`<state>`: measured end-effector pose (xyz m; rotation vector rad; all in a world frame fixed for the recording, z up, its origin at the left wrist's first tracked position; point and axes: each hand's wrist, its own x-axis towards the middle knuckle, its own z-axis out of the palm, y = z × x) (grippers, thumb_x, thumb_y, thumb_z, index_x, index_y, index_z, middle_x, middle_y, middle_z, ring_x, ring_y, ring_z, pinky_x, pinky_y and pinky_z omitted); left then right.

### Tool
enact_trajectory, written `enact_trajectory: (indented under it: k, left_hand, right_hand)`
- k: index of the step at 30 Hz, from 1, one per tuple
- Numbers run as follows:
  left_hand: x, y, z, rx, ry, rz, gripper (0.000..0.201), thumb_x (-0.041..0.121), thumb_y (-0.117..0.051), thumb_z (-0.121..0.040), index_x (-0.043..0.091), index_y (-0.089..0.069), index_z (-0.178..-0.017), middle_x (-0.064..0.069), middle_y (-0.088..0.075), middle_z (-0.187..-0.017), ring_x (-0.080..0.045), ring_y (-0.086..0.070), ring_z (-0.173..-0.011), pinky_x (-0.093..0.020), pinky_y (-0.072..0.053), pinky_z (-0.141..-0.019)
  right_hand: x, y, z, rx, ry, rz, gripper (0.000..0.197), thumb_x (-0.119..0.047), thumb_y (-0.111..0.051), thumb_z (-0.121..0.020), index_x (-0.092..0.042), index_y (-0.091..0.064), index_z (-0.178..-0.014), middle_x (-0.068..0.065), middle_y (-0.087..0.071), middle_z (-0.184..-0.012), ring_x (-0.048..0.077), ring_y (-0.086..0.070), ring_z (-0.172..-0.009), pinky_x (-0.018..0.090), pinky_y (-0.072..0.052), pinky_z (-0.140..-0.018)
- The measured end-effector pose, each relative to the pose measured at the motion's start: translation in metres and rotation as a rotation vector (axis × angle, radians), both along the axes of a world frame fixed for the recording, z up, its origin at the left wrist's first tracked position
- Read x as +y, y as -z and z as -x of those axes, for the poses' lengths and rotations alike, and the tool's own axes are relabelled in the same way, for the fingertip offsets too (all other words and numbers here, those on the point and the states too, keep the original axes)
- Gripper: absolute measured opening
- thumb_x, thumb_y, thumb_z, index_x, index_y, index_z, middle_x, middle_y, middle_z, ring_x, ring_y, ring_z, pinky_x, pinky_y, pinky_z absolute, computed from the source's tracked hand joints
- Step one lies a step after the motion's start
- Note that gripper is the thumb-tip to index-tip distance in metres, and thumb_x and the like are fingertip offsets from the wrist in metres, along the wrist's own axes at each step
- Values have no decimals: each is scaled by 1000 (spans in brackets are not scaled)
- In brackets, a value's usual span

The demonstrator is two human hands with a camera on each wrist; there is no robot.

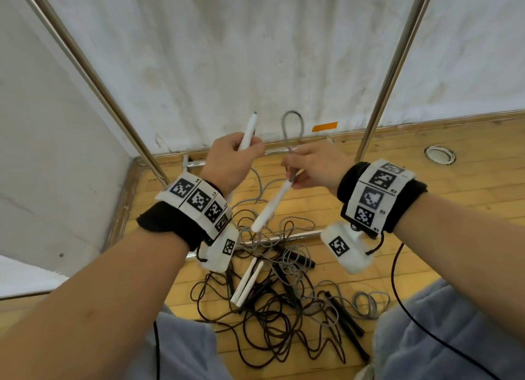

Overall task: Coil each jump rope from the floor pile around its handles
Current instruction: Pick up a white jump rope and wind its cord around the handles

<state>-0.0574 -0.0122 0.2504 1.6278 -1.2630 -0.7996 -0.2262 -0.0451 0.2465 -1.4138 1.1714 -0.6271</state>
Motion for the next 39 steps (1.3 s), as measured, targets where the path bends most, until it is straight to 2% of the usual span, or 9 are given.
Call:
enact_trajectory:
  k: [5, 8, 12, 17, 20, 24, 33, 35, 39]
  left_hand:
    - [6, 1, 5, -206, 265, -95, 28, 38, -75, -77, 19, -65, -96, 8, -63, -83, -7, -58, -71, -22, -42, -63]
    - [7, 1, 9, -313, 394, -121, 17, 37, -76, -76, 31, -62, -82, 10, -58, -72, 0, -51, -58, -23, -37, -58]
    - [5, 1, 7, -287, 383, -84, 15, 32, -75, -78, 35, -60, -80, 11, -55, -70, 0, -47, -56, -21, -36, -57]
    - [6, -2, 4, -236, 404, -54, 11, 24, -73, -82, 33, -67, -78, 6, -57, -70, 3, -45, -53, -6, -33, -50]
    - [5, -4, 3, -211, 407, -48, 6, 24, -70, -85, 20, -73, -87, -9, -66, -75, -5, -50, -62, -13, -36, -56]
    - [4, -5, -2, -228, 403, -24, 18, 26, -62, -92, 16, -67, -78, 2, -66, -65, 2, -47, -46, -7, -34, -48]
    - [7, 0, -13, -461, 464, -65, 7, 32, -44, -100, 38, -45, -103, 6, -63, -83, 0, -61, -69, -14, -41, -56]
    - [9, 0, -11, -502, 469, -38, 22, 33, -43, -100, 34, -40, -121, 4, -62, -85, -11, -61, -70, -23, -45, -57]
    - [11, -6, -7, -598, 375, 51, 42, 36, -61, -91, 27, -42, -128, 16, -53, -78, -2, -51, -56, -19, -35, -49]
  right_hand:
    - [-5, -10, 1, -268, 199, -40, 21, -18, -57, -93, -3, -62, -78, 5, -56, -62, 15, -62, -49, 22, -53, -52]
    - [-5, -15, 0, -353, 240, -50, 25, -20, -57, -93, -2, -59, -75, 7, -54, -63, 16, -62, -49, 21, -52, -50]
    - [-7, -14, 7, 27, 208, 228, 40, -44, -61, -86, -6, -57, -71, 3, -55, -57, 14, -57, -48, 28, -46, -51]
    - [-9, -17, 9, 156, 110, 518, 19, -39, -50, -93, -22, -57, -100, -4, -59, -99, 11, -54, -87, 25, -38, -75]
    - [-5, -22, 9, 67, -65, 359, 36, -37, -43, -97, -9, -64, -89, 14, -60, -75, 29, -52, -65, 38, -41, -69]
    - [-4, -24, 7, -89, -124, 191, 26, -32, -50, -96, -13, -53, -78, -13, -41, -46, 11, -37, -44, 33, -42, -57]
    - [-16, -24, 10, -39, 187, 456, 15, -20, -57, -91, -17, -70, -84, -9, -49, -54, 7, -39, -46, 19, -34, -46]
    - [-19, -24, 13, -46, 220, 454, 20, -21, -57, -91, -19, -68, -74, -14, -45, -46, 5, -36, -42, 18, -32, -44]
    - [-25, -26, 16, -53, 262, 409, 25, -29, -57, -91, -16, -67, -72, -14, -41, -44, 6, -32, -41, 21, -30, -43]
